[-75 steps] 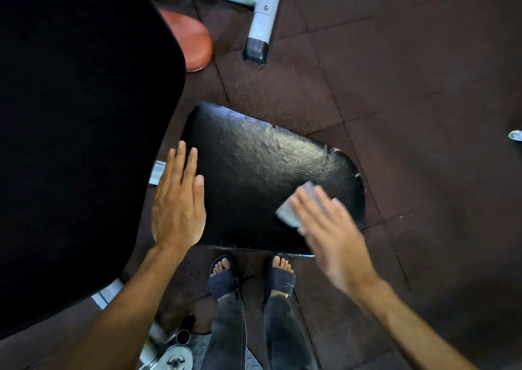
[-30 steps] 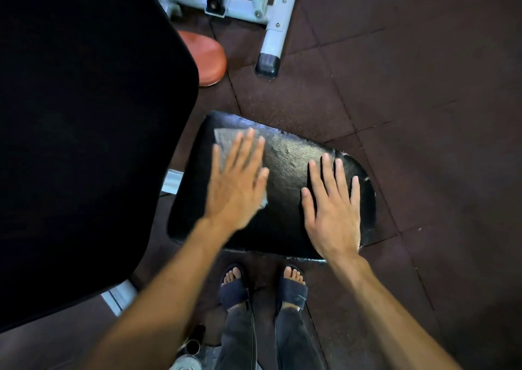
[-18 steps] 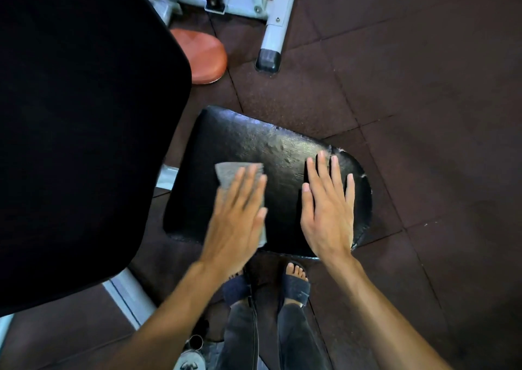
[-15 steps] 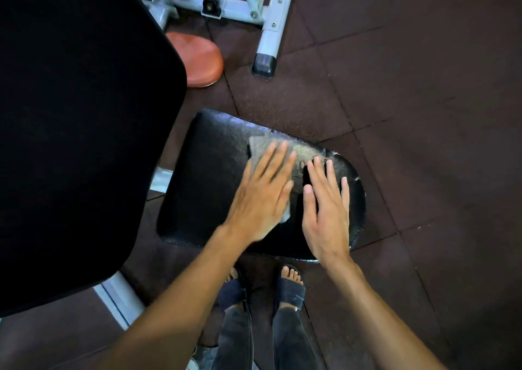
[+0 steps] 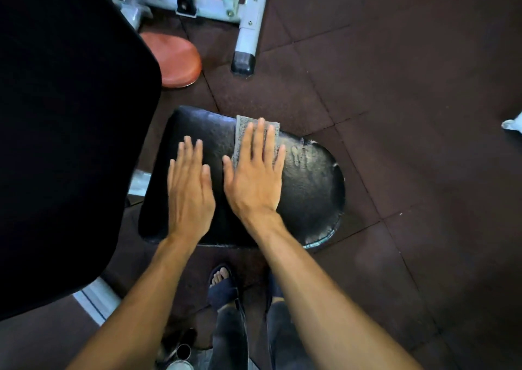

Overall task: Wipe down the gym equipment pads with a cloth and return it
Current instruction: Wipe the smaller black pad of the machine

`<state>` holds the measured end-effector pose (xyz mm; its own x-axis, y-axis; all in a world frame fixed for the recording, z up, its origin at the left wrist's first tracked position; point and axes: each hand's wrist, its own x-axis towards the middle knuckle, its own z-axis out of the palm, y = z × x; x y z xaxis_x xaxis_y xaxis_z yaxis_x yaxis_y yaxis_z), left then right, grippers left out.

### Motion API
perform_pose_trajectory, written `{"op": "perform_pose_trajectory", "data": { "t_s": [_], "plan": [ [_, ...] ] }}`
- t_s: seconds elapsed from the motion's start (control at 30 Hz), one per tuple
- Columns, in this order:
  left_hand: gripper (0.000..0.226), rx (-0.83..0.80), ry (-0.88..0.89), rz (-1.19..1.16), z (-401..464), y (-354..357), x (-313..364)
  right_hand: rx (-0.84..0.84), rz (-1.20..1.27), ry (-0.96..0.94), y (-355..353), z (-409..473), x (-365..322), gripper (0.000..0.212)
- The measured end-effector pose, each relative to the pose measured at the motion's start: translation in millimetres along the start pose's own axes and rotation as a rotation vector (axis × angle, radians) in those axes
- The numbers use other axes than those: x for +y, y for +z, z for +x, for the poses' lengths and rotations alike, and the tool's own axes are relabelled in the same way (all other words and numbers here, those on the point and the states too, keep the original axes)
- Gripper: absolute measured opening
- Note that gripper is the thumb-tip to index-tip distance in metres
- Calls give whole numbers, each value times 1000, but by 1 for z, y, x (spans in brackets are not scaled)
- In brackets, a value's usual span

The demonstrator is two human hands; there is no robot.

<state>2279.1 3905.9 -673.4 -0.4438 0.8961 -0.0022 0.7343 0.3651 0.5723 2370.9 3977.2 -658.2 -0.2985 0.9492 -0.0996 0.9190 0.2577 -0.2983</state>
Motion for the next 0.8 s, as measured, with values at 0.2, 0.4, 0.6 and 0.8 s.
{"op": "perform_pose_trajectory", "data": {
  "t_s": [0.2, 0.4, 0.6, 0.8],
  "plan": [
    [54, -92, -1, 42, -34, -6, 12, 0, -35, -68, -5, -50, 32, 64],
    [58, -388, 184, 102, -90, -19, 77, -163, 173, -4, -59, -136, 102, 80],
    [76, -704, 492, 184, -135, -11, 193, -81, 611, 549, -121, -251, 187, 55],
    [78, -929, 875, 285, -193, 14, 327, 247, 782, 992, -183, -373, 259, 28]
  ]
}}
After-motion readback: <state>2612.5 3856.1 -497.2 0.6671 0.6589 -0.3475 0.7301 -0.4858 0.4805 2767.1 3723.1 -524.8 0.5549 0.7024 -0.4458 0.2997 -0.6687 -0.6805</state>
